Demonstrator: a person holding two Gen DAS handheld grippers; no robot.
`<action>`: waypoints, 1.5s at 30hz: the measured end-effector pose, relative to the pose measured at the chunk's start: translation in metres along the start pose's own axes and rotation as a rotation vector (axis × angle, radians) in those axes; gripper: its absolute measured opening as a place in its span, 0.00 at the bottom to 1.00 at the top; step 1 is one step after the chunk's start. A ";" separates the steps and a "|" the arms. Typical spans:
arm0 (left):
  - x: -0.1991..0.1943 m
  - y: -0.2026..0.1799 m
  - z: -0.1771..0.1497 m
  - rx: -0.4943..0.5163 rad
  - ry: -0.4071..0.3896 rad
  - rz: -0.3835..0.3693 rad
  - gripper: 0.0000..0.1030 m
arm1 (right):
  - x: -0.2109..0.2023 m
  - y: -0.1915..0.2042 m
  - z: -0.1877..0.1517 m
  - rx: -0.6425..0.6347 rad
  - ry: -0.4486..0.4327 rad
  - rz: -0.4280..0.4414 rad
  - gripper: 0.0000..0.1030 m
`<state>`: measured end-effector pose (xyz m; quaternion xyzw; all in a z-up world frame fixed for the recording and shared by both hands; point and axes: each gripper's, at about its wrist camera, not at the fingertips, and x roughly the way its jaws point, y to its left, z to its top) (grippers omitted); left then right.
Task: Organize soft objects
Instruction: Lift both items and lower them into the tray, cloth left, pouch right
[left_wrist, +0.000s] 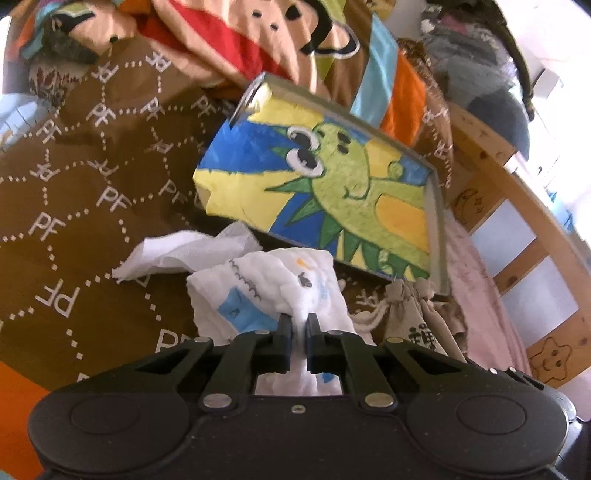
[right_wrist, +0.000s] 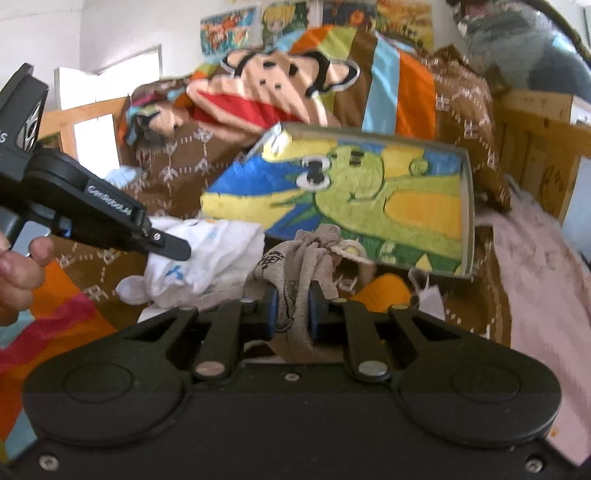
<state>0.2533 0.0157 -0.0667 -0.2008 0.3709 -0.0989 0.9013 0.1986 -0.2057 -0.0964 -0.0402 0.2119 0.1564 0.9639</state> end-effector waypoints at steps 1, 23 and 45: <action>-0.007 -0.002 0.001 0.002 -0.016 -0.008 0.06 | -0.003 -0.001 0.002 0.002 -0.018 0.000 0.10; -0.054 -0.067 0.060 0.102 -0.302 -0.086 0.06 | -0.038 -0.047 0.062 0.027 -0.343 -0.171 0.10; 0.148 -0.067 0.116 0.159 -0.269 0.013 0.07 | 0.158 -0.123 0.038 0.148 -0.085 -0.215 0.10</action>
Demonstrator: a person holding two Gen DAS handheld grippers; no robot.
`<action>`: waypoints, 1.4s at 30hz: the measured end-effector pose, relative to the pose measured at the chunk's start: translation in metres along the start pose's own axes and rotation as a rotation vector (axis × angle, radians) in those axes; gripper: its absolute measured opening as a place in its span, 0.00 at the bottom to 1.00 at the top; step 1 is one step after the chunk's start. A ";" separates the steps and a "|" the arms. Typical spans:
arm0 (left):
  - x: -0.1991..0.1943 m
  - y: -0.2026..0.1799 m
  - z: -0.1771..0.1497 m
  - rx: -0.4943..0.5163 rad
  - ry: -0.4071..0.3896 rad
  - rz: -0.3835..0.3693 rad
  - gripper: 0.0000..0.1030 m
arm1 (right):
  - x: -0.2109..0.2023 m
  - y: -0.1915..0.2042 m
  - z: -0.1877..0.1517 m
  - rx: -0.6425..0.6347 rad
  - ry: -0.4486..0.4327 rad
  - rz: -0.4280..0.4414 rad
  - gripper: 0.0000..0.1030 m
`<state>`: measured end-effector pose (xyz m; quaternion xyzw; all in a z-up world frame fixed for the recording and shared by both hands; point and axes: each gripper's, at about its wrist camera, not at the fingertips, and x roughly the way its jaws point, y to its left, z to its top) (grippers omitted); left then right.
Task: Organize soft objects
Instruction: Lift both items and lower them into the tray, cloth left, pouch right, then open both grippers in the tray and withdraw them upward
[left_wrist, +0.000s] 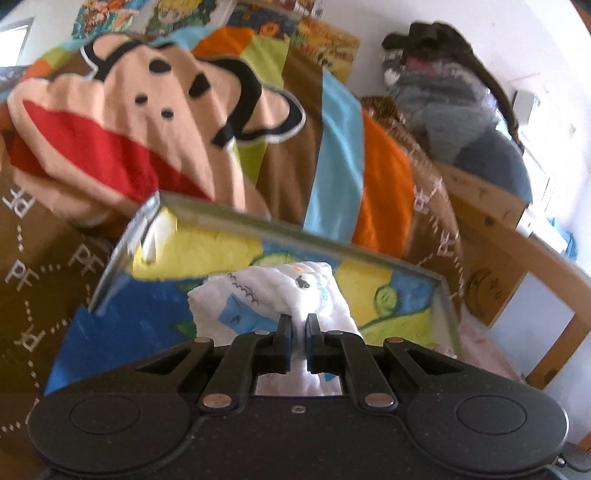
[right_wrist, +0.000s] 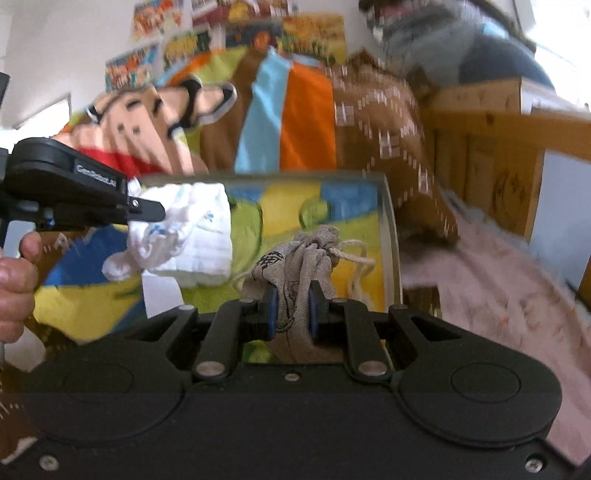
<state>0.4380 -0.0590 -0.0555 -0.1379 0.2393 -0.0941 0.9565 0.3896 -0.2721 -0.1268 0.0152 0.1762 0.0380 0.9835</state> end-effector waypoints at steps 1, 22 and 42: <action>0.002 0.001 -0.003 0.011 0.012 0.004 0.07 | 0.005 -0.001 -0.003 0.007 0.021 0.000 0.11; 0.006 0.004 -0.024 0.049 0.138 0.052 0.25 | 0.002 0.000 0.000 -0.011 0.087 -0.001 0.43; -0.125 -0.013 -0.007 0.115 -0.155 0.110 0.82 | -0.110 -0.009 0.049 0.037 -0.163 0.023 1.00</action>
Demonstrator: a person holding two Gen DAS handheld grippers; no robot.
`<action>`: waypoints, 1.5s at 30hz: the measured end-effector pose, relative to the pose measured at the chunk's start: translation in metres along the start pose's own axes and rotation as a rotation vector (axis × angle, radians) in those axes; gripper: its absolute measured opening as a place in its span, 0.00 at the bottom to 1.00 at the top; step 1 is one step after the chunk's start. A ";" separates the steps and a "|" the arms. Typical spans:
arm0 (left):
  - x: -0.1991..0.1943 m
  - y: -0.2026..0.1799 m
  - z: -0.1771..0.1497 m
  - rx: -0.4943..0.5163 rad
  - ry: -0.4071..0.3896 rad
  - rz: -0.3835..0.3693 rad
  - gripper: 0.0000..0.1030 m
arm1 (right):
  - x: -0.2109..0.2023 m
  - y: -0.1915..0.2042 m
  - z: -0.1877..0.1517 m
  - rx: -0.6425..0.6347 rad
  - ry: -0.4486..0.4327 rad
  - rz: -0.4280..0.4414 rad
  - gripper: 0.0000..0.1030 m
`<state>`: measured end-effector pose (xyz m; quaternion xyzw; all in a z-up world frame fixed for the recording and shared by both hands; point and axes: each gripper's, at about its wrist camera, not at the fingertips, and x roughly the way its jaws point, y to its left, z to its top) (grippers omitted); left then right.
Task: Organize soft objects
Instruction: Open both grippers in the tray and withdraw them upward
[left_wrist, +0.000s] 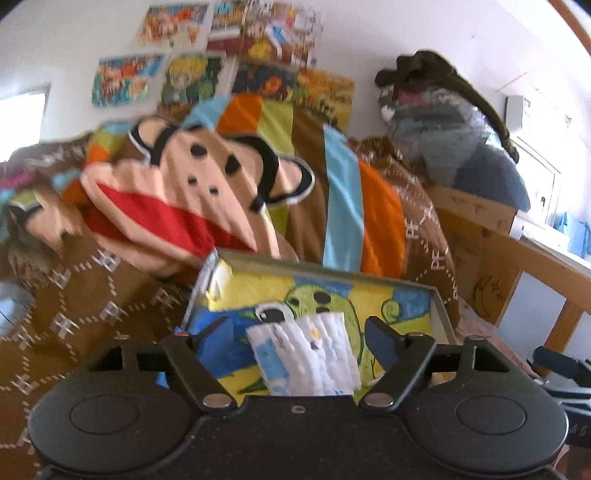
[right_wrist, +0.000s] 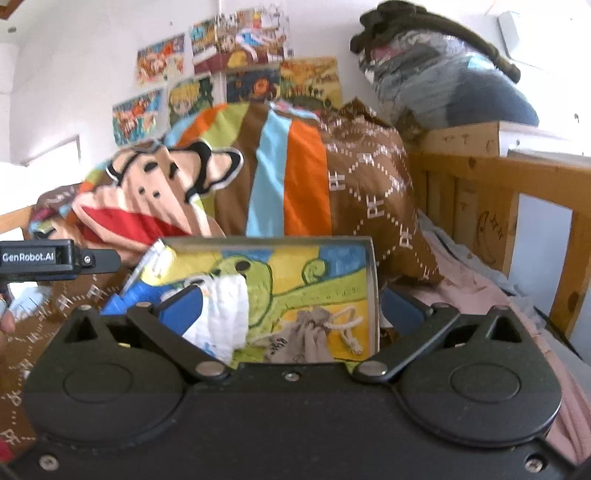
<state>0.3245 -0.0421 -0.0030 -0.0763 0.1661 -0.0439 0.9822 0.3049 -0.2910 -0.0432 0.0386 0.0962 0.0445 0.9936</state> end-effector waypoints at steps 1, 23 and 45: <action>-0.009 -0.001 0.000 0.010 -0.018 0.004 0.84 | -0.009 0.000 0.003 0.003 -0.014 0.004 1.00; -0.188 0.012 -0.038 0.074 -0.179 0.066 0.99 | -0.198 0.027 -0.023 0.140 -0.080 -0.044 1.00; -0.281 0.030 -0.082 0.083 -0.136 0.064 0.99 | -0.315 0.098 -0.057 0.073 0.008 -0.045 1.00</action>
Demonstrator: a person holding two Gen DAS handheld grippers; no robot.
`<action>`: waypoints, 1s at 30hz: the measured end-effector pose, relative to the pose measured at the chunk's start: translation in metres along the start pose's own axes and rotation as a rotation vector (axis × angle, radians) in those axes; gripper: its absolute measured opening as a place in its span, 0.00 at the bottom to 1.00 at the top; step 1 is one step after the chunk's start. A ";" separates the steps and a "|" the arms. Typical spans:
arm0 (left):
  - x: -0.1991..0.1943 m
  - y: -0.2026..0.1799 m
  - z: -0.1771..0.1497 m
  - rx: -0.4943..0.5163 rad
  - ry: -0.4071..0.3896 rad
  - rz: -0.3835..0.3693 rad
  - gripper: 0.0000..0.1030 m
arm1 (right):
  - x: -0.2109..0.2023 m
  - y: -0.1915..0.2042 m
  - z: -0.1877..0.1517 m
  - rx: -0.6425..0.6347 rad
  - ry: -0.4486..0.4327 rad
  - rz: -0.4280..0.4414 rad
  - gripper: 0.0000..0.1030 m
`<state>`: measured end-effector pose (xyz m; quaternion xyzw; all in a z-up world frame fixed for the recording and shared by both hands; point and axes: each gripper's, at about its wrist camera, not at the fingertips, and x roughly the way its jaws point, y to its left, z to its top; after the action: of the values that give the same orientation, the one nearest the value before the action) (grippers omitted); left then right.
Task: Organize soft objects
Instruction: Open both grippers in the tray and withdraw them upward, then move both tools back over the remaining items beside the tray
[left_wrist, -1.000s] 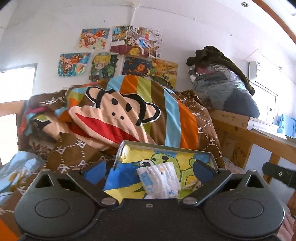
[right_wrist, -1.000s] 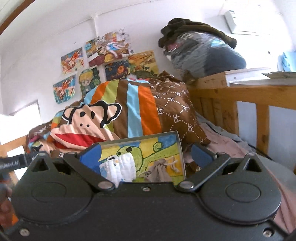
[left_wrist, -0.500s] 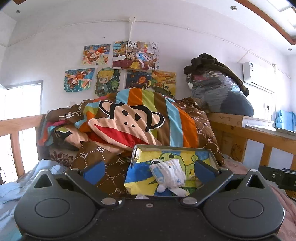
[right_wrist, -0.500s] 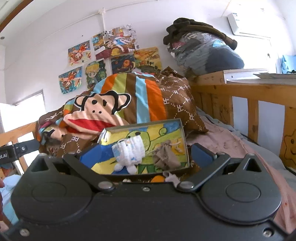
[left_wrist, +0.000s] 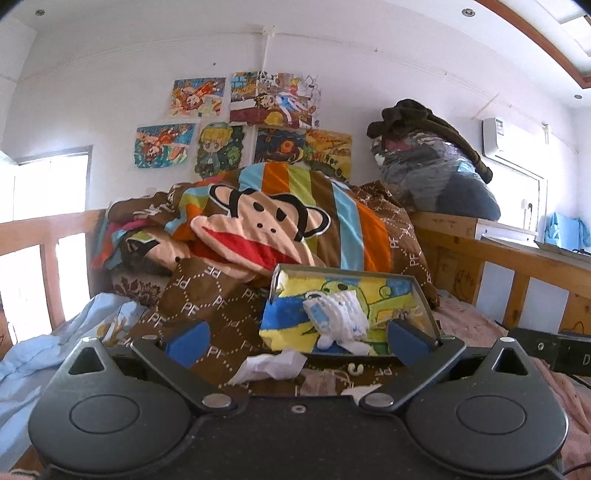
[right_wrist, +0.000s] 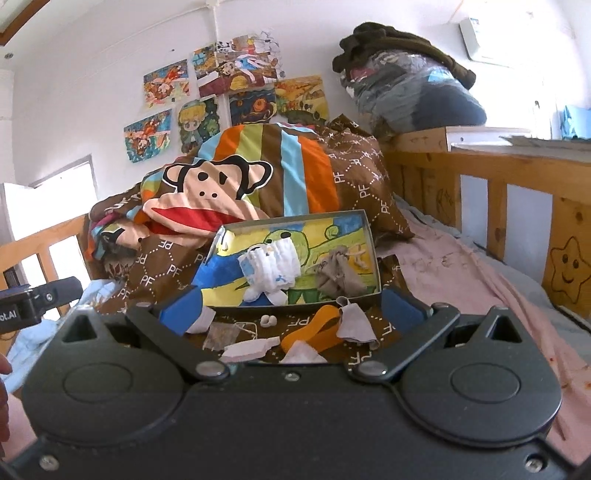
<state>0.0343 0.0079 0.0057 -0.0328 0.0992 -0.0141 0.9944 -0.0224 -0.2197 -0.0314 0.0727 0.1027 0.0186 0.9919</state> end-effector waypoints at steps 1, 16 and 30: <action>-0.002 0.001 -0.001 -0.002 0.012 -0.001 0.99 | -0.003 0.004 -0.001 -0.002 0.007 -0.002 1.00; -0.009 0.010 -0.015 -0.053 0.122 0.057 0.99 | -0.017 0.036 -0.005 -0.100 0.072 -0.048 1.00; -0.005 0.002 -0.020 -0.021 0.145 0.043 0.99 | -0.003 0.033 0.000 -0.111 0.103 -0.041 1.00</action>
<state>0.0251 0.0091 -0.0131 -0.0401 0.1718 0.0059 0.9843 -0.0261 -0.1870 -0.0259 0.0144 0.1537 0.0076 0.9880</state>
